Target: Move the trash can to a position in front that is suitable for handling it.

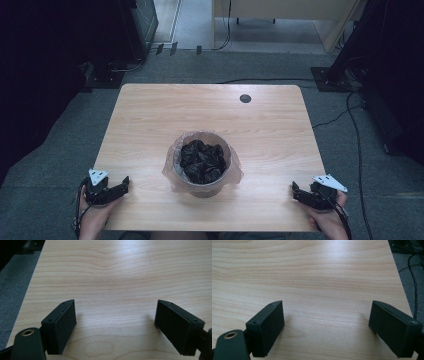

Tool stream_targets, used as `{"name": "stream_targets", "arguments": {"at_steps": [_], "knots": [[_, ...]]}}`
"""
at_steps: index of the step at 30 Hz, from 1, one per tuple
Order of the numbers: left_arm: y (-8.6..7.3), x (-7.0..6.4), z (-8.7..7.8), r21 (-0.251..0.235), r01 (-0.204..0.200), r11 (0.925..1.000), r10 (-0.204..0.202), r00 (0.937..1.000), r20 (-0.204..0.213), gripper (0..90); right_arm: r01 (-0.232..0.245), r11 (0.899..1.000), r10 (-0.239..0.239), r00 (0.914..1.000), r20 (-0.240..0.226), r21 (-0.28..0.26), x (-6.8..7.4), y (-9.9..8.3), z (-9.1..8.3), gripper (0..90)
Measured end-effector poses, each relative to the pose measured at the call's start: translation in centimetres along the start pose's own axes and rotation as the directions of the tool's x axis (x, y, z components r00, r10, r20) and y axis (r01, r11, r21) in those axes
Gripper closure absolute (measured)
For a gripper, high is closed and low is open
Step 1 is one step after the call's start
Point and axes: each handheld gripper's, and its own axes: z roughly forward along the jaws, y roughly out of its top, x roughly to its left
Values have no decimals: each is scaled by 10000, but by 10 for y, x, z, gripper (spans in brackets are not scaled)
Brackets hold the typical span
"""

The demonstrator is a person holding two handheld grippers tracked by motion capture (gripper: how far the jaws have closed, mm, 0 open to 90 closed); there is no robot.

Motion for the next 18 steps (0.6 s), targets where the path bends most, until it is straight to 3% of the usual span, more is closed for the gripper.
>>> {"name": "stream_targets", "arguments": {"at_steps": [4, 7, 12, 14, 15, 16, 18], "knots": [[0, -4, 0, -3, -337, 9994, 337, 9989, 328, 171, 4, 10000, -4, 10000, -4, 6, 0, 0, 0, 127], [-1, -7, -1, -57, -469, 9989, 471, 9985, 273, 179, 0, 10000, 0, 10000, -4, 7, 0, 0, 0, 127], [0, -19, -2, -193, -243, 9995, 253, 9983, 533, 269, -12, 10000, 12, 10000, -3, 11, 0, 0, 0, 128], [1, -39, -2, -324, -307, 9990, 343, 9927, 1156, 269, 8, 10000, -8, 10000, -10, 2, 1, 1, 1, 129], [1, -39, -2, -324, -307, 9990, 343, 9927, 1156, 269, 8, 10000, -8, 10000, -10, 2, 1, 1, 1, 129], [3, -55, -3, -458, -521, 9976, 582, 9881, 1424, 269, 13, 10000, -13, 10000, -3, -5, 1, 1, 1, 129], [6, -70, -3, -605, -632, 9962, 725, 9834, 1663, 269, 8, 10000, -8, 10000, 6, -5, 1, 1, 1, 129]]}}
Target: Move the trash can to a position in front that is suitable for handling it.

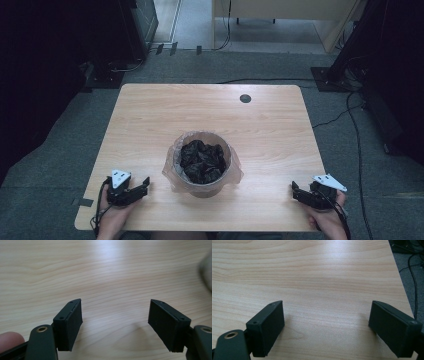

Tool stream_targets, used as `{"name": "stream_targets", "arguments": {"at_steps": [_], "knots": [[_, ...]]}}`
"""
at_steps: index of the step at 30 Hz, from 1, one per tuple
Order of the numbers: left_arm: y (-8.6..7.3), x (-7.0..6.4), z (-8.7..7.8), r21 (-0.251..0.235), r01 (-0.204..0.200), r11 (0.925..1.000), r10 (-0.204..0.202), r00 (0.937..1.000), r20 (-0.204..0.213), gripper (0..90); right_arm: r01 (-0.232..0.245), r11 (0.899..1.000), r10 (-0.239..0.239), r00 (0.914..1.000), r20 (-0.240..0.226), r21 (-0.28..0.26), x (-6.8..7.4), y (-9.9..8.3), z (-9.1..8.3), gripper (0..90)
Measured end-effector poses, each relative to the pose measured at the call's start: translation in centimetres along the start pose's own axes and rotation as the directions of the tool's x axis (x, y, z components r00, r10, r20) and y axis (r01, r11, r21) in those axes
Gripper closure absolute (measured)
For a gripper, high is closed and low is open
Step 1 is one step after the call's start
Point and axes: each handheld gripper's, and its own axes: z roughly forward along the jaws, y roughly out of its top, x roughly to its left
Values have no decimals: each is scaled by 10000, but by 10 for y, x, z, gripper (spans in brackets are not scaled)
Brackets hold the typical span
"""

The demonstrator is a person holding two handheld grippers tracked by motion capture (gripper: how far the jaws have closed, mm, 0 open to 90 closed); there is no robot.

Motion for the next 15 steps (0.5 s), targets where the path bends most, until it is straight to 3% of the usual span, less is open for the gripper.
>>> {"name": "stream_targets", "arguments": {"at_steps": [5, 6, 7, 11, 15], "knots": [[10, -27, 12, -161, -77, 9998, 82, 9995, 321, 275, -22, 10000, 22, 10000, 13, -5, 0, 0, 0, 133], [10, -27, 12, -161, -77, 9998, 82, 9995, 321, 276, -32, 10000, 32, 10000, 15, -5, 0, 0, 0, 134], [15, -37, 17, -284, -104, 9995, 115, 9991, 408, 279, -50, 10000, 50, 10000, 24, -6, 0, 0, 0, 135], [22, -49, 24, -465, 35, 9989, -11, 9986, 530, 297, -76, 10000, 76, 10000, 37, -2, 0, 0, 0, 137], [29, -65, 28, -607, 112, 9981, -55, 9956, 933, 333, -87, 10000, 87, 9999, 54, -20, 1, 0, 0, 139]]}}
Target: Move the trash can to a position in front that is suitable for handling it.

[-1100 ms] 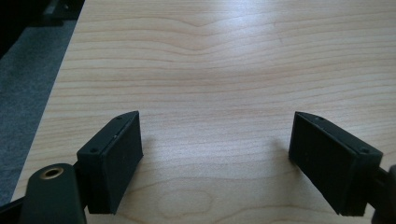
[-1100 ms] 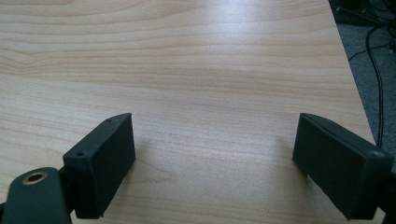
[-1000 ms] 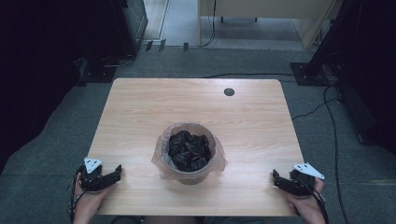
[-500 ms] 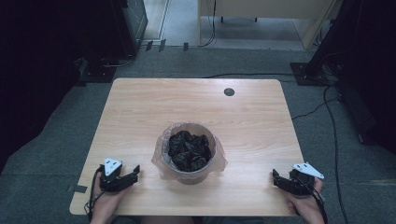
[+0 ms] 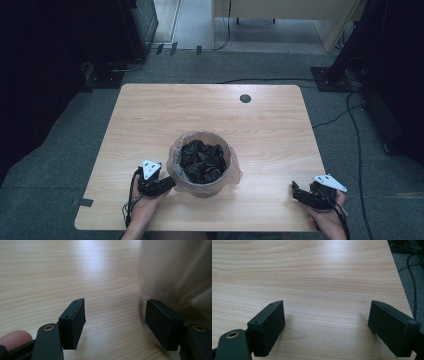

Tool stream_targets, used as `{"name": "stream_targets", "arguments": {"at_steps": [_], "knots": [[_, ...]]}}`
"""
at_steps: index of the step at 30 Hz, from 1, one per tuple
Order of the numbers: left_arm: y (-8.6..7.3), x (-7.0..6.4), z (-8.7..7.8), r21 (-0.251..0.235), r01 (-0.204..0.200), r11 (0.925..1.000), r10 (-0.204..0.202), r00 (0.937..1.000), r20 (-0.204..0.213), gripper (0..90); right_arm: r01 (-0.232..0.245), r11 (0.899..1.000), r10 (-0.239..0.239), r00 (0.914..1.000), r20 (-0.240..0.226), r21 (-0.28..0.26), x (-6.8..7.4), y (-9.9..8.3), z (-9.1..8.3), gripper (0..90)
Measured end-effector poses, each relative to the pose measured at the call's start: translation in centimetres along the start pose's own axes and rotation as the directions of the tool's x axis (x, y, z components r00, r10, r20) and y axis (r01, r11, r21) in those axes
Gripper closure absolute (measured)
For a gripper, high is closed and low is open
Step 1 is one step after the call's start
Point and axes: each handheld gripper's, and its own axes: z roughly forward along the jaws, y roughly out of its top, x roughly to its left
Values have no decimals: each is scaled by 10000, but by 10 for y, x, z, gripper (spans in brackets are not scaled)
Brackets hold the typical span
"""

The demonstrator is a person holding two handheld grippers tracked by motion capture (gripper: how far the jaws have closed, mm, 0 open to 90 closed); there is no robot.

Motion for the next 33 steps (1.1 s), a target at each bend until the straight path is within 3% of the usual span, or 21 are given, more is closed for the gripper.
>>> {"name": "stream_targets", "arguments": {"at_steps": [1, 5, 11, 13, 17, 19, 20, 21, 22, 24, 29, 33], "knots": [[2, -7, 2, -9, -94, 10000, 94, 9998, -147, 359, 7, 10000, -7, 10000, 0, 2, 0, 0, 0, 139], [2, -8, 3, -27, -135, 9999, 135, 9999, 99, 317, 1, 10000, -1, 10000, 2, -1, 0, 0, 0, 139], [-6, 4, -6, 254, -294, 9992, 302, 9991, -308, 306, -1, 10000, 1, 10000, 3, -2, 0, 0, 0, 139], [-18, 12, -16, 621, -549, 9966, 585, 9966, -581, 305, 1, 10000, -1, 10000, 1, -3, 0, 0, 0, 139], [-24, 11, -22, 840, -802, 9932, 860, 9940, -673, 297, 22, 10000, -22, 10000, -9, 1, 0, 0, 0, 139], [-26, 0, -21, 905, -1244, 9881, 1294, 9903, -510, 286, 40, 10000, -40, 10000, -27, -1, 0, 0, 0, 139], [-26, 0, -21, 905, -1244, 9881, 1294, 9903, -510, 280, 41, 10000, -41, 10000, -28, -2, 0, 1, 1, 139], [-28, -11, -18, 1043, -1592, 9817, 1629, 9862, -281, 275, 41, 10000, -41, 10000, -27, -4, 0, 1, 1, 139], [-28, -11, -18, 1043, -1592, 9817, 1629, 9862, -281, 263, 51, 10000, -51, 10000, -26, 1, 0, 0, 1, 139], [-30, -26, -12, 1099, -2002, 9736, 2033, 9790, -172, 235, 52, 10000, -52, 10000, -27, 1, 0, 0, 1, 139], [-25, -34, -10, 896, -1975, 9762, 2016, 9787, -392, 236, 40, 10000, -40, 10000, -27, -4, 0, 0, 1, 139], [-19, -33, -15, 391, -1843, 9821, 1861, 9812, -502, 262, 40, 10000, -40, 10000, -26, -3, 0, 0, 1, 140]]}}
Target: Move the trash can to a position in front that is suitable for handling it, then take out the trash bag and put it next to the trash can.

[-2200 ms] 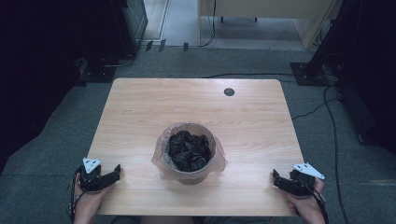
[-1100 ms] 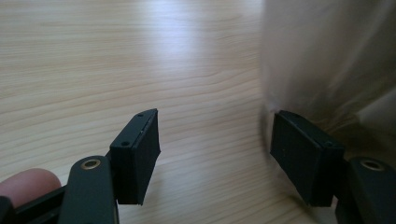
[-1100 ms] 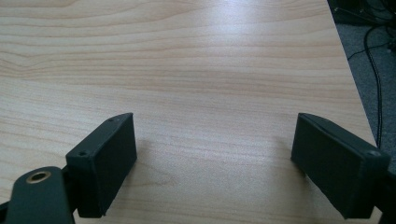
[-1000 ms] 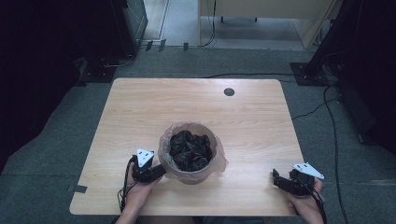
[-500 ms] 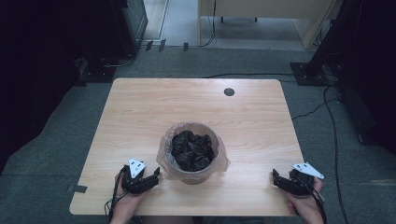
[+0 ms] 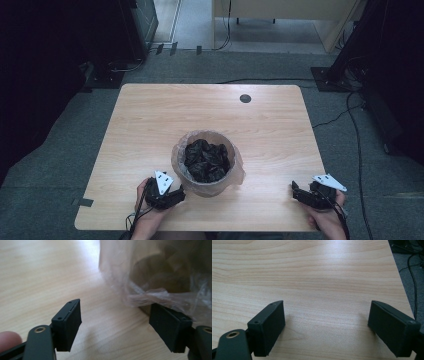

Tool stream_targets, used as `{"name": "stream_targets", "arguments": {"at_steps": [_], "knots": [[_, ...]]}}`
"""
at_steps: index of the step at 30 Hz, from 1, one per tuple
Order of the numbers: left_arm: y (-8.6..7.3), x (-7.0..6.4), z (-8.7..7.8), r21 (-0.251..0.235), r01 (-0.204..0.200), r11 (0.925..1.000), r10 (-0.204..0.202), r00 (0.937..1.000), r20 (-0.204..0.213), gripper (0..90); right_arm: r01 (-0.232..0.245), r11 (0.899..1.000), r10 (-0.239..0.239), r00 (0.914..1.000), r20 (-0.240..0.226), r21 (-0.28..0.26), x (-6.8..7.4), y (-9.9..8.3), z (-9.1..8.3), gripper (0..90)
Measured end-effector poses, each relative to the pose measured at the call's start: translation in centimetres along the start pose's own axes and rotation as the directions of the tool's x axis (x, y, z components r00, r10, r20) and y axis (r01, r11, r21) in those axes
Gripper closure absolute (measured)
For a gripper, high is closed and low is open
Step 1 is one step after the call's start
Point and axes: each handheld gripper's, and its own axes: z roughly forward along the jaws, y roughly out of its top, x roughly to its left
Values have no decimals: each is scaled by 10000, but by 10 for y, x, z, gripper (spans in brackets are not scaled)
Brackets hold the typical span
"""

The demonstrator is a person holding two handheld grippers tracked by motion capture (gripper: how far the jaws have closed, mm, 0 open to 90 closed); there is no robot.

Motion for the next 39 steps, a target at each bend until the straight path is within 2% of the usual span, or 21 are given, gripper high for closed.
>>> {"name": "stream_targets", "arguments": {"at_steps": [1, 2, 4, 5, 8, 14, 17, 18, 21, 23, 25, 27, 29, 30, 31, 32, 34, 35, 36, 38, 39], "knots": [[2, 1, -5, -384, 122, 9992, -120, 9999, 66, 288, 11, 10000, -11, 10000, -1, 6, 0, 0, 0, 139], [2, 1, -5, -384, 122, 9992, -120, 9999, 66, 328, 11, 10000, -11, 10000, -1, 6, 0, 0, 0, 139], [5, 1, -11, -796, 191, 9966, -181, 9998, 131, 358, 11, 10000, -11, 10000, 0, 5, 0, 0, 0, 139], [8, 1, -15, -1218, 241, 9923, -206, 9994, 295, 435, 13, 10000, -13, 10000, 2, 6, 0, 0, 0, 140], [12, -2, -22, -1741, 310, 9842, -220, 9984, 530, 583, 8, 10000, -8, 10000, 3, 4, 0, 0, 0, 140], [19, -1, -33, -2282, 582, 9719, -382, 9951, 909, 810, -4, 10000, 4, 10000, 3, 0, 0, 0, 0, 140], [24, 1, -41, -2532, 708, 9648, -463, 9938, 1015, 847, 7, 10000, -7, 10000, 1, 5, 0, 0, 0, 141], [28, 2, -46, -2695, 828, 9594, -567, 9930, 1032, 859, 9, 10000, -9, 10000, -1, 3, 0, 0, 0, 143], [31, 4, -51, -2816, 959, 9547, -687, 9921, 1049, 868, 8, 10000, -8, 10000, 15, -11, 1, 0, 0, 150], [35, 7, -58, -3038, 1057, 9469, -773, 9916, 1039, 872, -110, 9999, 110, 9999, 57, 46, 5, 0, -3, 224], [37, 8, -60, -3093, 1073, 9449, -787, 9915, 1037, 873, -277, 9996, 277, 9995, -165, 2, 8, 1, -4, 224], [42, 9, -65, -3189, 1151, 9408, -862, 9909, 1034, 872, -663, 9978, 654, 9939, -888, -73, 19, 3, -7, 224], [47, 10, -69, -3314, 1196, 9359, -887, 9903, 1070, 871, -600, 9973, 527, 9864, -1555, -428, 48, 7, -12, 217], [50, 10, -71, -3386, 1182, 9335, -860, 9903, 1088, 871, -600, 9973, 527, 9864, -1555, -428, 48, 7, -12, 217], [55, 10, -74, -3483, 1165, 9301, -806, 9900, 1160, 870, -513, 9971, 391, 9785, -2024, -555, 67, 8, -14, 212], [55, 10, -74, -3483, 1165, 9301, -806, 9900, 1160, 869, -513, 9971, 391, 9785, -2024, -555, 67, 8, -14, 212], [60, 8, -76, -3568, 1109, 9276, -723, 9902, 1198, 869, -507, 9969, 341, 9683, -2475, -610, 87, 7, -16, 208], [61, 7, -77, -3604, 1109, 9262, -709, 9899, 1224, 868, -522, 9966, 318, 9576, -2865, -640, 104, 6, -17, 205], [64, 6, -77, -3635, 1123, 9248, -707, 9895, 1259, 868, -526, 9966, 314, 9530, -3014, -626, 112, 5, -17, 203], [65, 6, -77, -3667, 1116, 9236, -690, 9895, 1273, 868, -356, 9977, 150, 9458, -3244, -576, 128, 5, -16, 197], [66, 5, -77, -3665, 1123, 9236, -693, 9893, 1284, 868, -356, 9977, 150, 9458, -3244, -576, 128, 5, -16, 197]]}}
